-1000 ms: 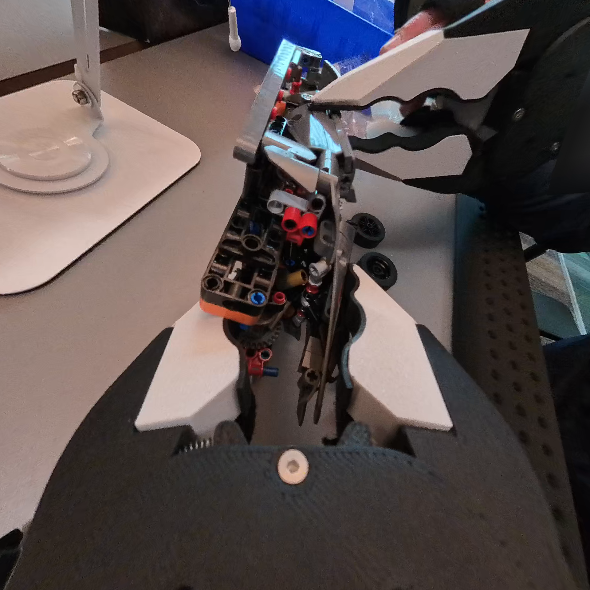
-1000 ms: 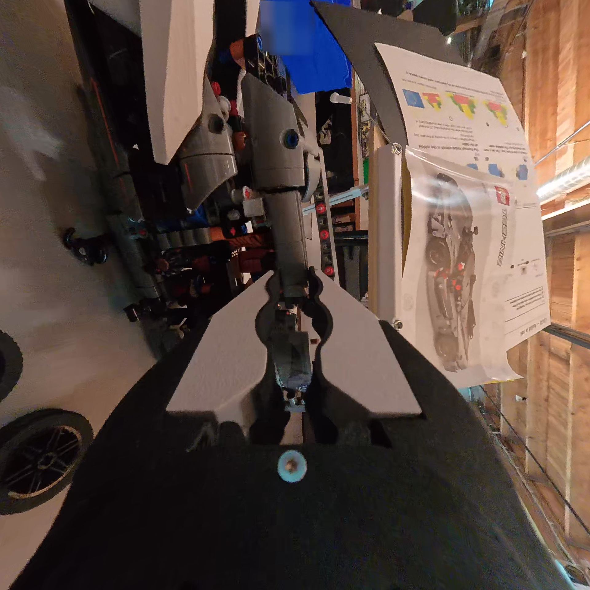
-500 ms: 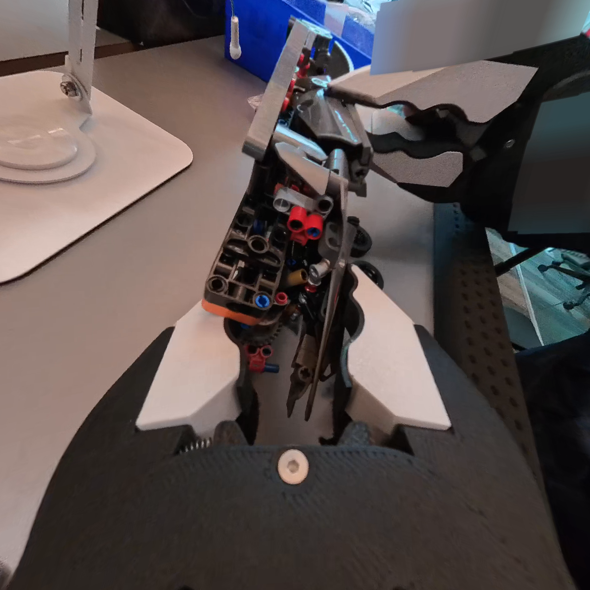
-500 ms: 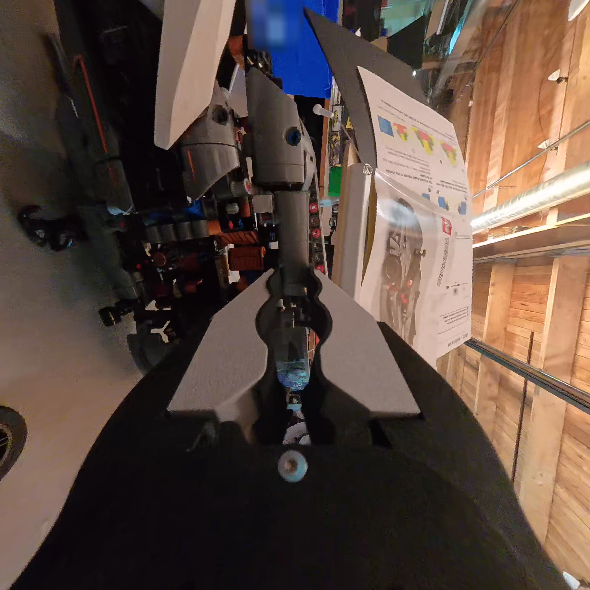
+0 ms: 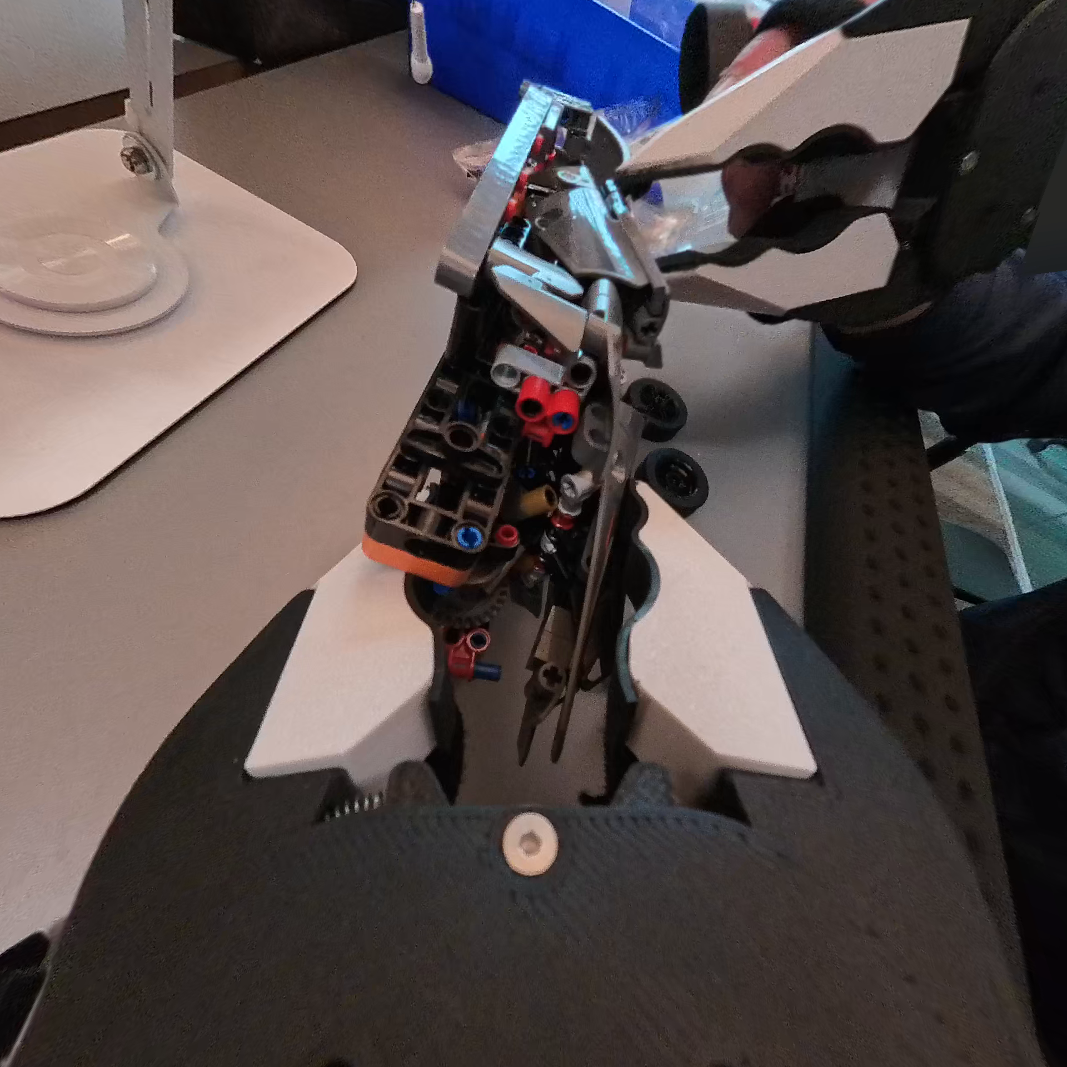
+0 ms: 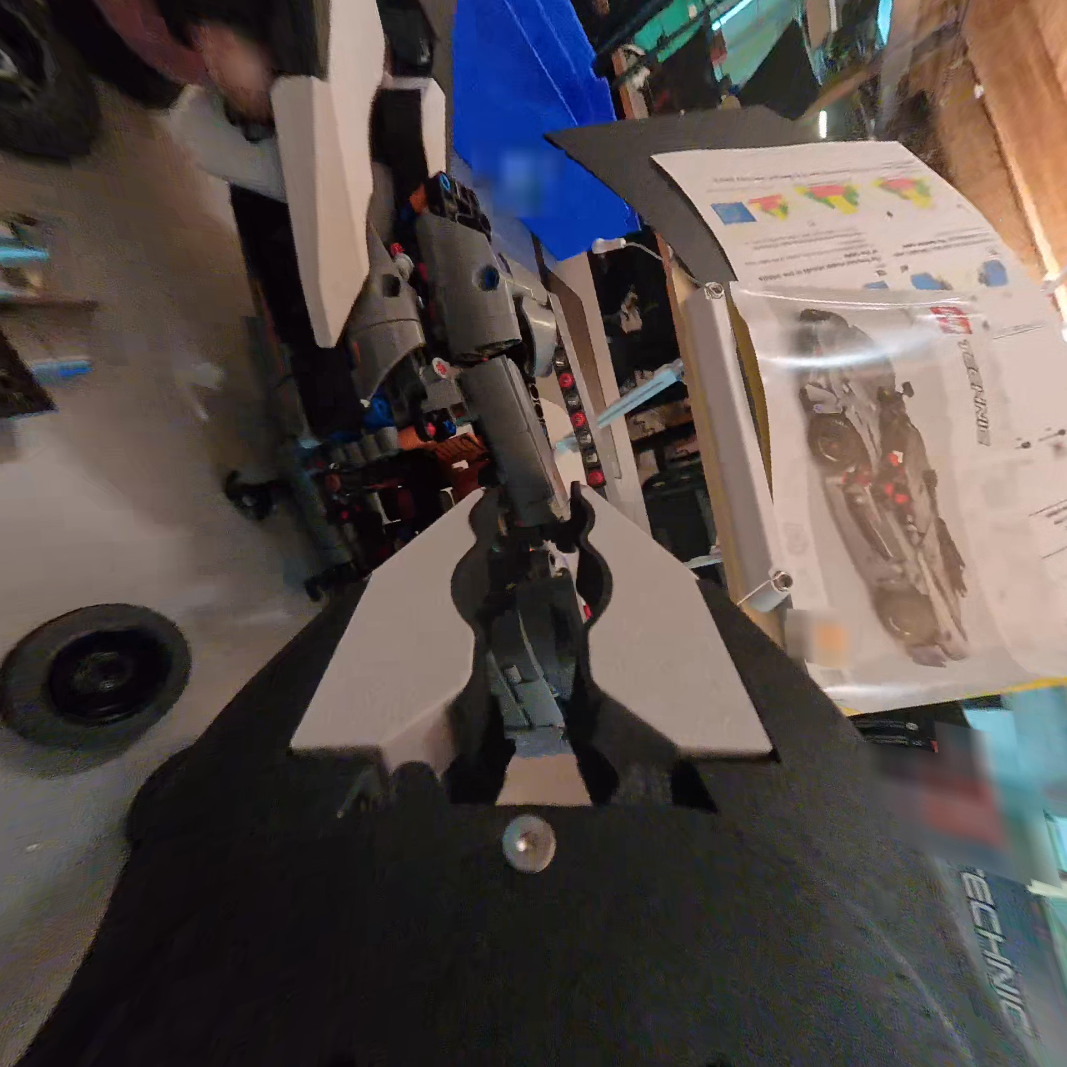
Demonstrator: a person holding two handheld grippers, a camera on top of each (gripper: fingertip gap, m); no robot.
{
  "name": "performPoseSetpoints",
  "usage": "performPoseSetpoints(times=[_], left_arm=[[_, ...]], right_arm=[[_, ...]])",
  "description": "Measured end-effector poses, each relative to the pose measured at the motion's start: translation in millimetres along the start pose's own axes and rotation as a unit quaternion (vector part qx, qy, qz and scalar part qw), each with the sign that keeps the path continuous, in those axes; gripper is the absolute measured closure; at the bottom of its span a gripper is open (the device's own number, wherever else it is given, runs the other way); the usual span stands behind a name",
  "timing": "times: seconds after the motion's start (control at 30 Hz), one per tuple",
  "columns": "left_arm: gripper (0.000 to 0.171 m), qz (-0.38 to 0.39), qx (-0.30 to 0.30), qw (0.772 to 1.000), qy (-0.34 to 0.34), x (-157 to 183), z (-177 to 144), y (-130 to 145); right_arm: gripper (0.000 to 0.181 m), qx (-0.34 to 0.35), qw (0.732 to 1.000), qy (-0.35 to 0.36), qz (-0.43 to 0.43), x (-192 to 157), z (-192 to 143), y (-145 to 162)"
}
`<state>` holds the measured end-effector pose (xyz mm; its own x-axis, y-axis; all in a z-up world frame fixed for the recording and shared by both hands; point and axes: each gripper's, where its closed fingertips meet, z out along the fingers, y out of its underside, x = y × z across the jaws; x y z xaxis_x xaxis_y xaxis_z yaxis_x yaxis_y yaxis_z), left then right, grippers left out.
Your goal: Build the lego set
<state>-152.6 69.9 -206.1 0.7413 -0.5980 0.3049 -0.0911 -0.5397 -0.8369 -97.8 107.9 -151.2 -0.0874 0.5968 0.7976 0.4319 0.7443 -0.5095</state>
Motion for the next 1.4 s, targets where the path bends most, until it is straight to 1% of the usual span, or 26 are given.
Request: performPoseSetpoints(times=[0.03, 0.07, 0.13, 0.17, 0.2, 0.27, 0.37, 0.5, 0.57, 0.6, 0.67, 0.73, 0.77, 0.83, 0.9, 0.93, 0.97, 1.03, 1.07, 1.1, 1.13, 1.2, 1.23, 1.27, 1.4], left_arm=[[0.112, 0.005, -0.004, 1.0, -0.003, -0.6, -1.0, 0.2], [0.112, 0.017, -0.007, 1.0, -0.007, -0.9, -1.8, 0.5], [0.111, 0.042, -0.015, 0.999, -0.014, 0.1, -3.4, 0.3], [0.111, 0.055, -0.018, 0.998, -0.016, 0.7, -3.7, 0.6], [0.111, 0.063, -0.022, 0.998, -0.018, 1.3, -3.8, 0.8], [0.11, 0.09, -0.03, 0.995, -0.025, 3.5, -4.3, 1.6], [0.109, 0.113, -0.039, 0.992, -0.032, 6.5, -3.9, 2.6], [0.106, 0.119, -0.039, 0.991, -0.041, 6.3, -8.6, 1.5], [0.096, 0.11, -0.033, 0.993, -0.038, 8.2, -17.6, -1.4], [0.096, 0.102, -0.023, 0.994, -0.037, 9.4, -25.9, -4.6], [0.097, 0.097, 0.006, 0.994, -0.058, 8.0, -46.7, -18.2], [0.108, 0.115, 0.036, 0.989, -0.091, 12.0, -63.7, -41.4], [0.11, 0.132, 0.038, 0.985, -0.105, 16.7, -66.0, -52.9], [0.112, 0.177, 0.004, 0.976, -0.126, 28.8, -53.1, -68.3], [0.121, 0.215, -0.054, 0.962, -0.158, 30.3, -31.6, -77.4], [0.126, 0.225, -0.074, 0.959, -0.153, 32.0, -19.5, -80.6], [0.132, 0.223, -0.1, 0.957, -0.155, 27.7, -9.5, -80.5], [0.138, 0.215, -0.174, 0.949, -0.154, 14.2, 5.5, -66.6], [0.151, 0.206, -0.192, 0.951, -0.127, 18.0, 11.7, -61.5], [0.163, 0.196, -0.19, 0.956, -0.109, 22.7, 15.2, -62.0], [0.163, 0.199, -0.197, 0.953, -0.113, 22.2, 15.7, -60.4], [0.163, 0.211, -0.198, 0.95, -0.115, 27.8, 16.6, -58.6], [0.163, 0.216, -0.194, 0.949, -0.122, 29.1, 16.8, -57.9], [0.163, 0.214, -0.187, 0.95, -0.129, 31.0, 16.8, -57.9], [0.164, 0.233, -0.152, 0.947, -0.162, 41.0, 22.0, -57.0]], right_arm=[[0.15, 0.003, 1.0, -0.006, 0.013, 3.6, -6.3, 1.7], [0.146, 0.005, 1.0, -0.011, 0.026, 8.3, -11.7, 6.1], [0.149, 0.011, 0.996, -0.066, 0.061, 4.8, -16.7, 15.9], [0.148, 0.008, 0.993, -0.083, 0.079, 3.6, -16.1, 21.5], [0.142, 0.009, 0.991, -0.101, 0.092, 0.8, -15.7, 24.6], [0.141, -0.002, 0.987, -0.124, 0.1, -6.5, -13.5, 30.5], [0.166, -0.011, 0.979, -0.145, 0.14, -14.2, -6.5, 34.3], [0.169, -0.012, 0.976, -0.16, 0.146, -15.5, -5.4, 33.7], [0.17, -0.009, 0.977, -0.16, 0.141, -16.9, -6.5, 33.6], [0.17, -0.008, 0.976, -0.16, 0.144, -17.3, -6.8, 34.0], [0.17, -0.007, 0.976, -0.161, 0.145, -17.9, -7.0, 34.7], [0.17, -0.008, 0.976, -0.164, 0.141, -18.5, -7.8, 34.0], [0.17, -0.007, 0.977, -0.163, 0.137, -18.5, -7.9, 33.4], [0.17, -0.006, 0.979, -0.159, 0.126, -19.0, -8.0, 32.1], [0.17, -0.006, 0.98, -0.157, 0.119, -19.2, -8.4, 30.9], [0.17, -0.004, 0.981, -0.154, 0.116, -19.6, -8.6, 30.4], [0.17, -0.001, 0.981, -0.155, 0.113, -20.4, -9.7, 30.1], [0.17, 0.005, 0.982, -0.157, 0.103, -21.7, -11.7, 30.4], [0.17, 0.006, 0.983, -0.155, 0.103, -21.6, -12.0, 31.6], [0.17, 0.009, 0.982, -0.16, 0.105, -22.0, -13.9, 32.0], [0.171, 0.013, 0.978, -0.173, 0.114, -23.2, -16.5, 31.7], [0.172, 0.019, 0.964, -0.211, 0.161, -25.8, -22.0, 29.6], [0.167, 0.024, 0.958, -0.222, 0.182, -24.7, -24.4, 28.3], [0.163, 0.028, 0.953, -0.225, 0.203, -21.6, -26.3, 27.4], [0.159, 0.017, 0.931, -0.236, 0.277, -17.1, -31.5, 24.3]])
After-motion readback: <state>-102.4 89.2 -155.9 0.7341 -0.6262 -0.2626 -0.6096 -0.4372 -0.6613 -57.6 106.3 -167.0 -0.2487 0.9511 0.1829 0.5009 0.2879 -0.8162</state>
